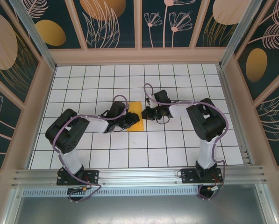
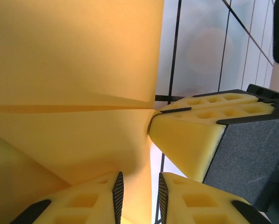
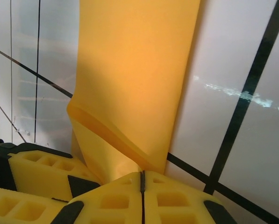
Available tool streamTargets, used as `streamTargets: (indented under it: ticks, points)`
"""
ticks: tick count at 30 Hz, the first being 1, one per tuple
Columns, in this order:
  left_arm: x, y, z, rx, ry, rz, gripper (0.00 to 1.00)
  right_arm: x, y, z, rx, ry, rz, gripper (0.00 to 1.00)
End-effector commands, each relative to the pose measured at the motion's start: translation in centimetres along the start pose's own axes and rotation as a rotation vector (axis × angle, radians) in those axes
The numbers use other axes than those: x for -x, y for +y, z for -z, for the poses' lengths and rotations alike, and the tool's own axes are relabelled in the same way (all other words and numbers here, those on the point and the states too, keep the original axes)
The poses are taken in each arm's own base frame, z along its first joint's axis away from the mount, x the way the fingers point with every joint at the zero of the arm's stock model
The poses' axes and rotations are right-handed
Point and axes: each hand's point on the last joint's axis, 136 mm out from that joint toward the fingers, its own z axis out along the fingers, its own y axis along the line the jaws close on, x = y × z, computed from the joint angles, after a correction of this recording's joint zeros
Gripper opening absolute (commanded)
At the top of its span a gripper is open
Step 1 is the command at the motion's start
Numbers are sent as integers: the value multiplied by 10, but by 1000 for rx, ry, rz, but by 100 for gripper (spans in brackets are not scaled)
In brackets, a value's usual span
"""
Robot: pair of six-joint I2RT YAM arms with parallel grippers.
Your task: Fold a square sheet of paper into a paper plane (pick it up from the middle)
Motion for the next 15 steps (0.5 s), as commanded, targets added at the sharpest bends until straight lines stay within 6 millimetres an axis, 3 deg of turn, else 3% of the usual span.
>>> streamTargets:
  ticks: [1, 15]
  points:
    - [-2, 7, -5, 34, 13, -8, 29, 5, -2, -3, -16, -3, 7, 10]
    - [-4, 15, -7, 67, 19, 7, 29, 11, -1, -2, -31, -15, -2, 13]
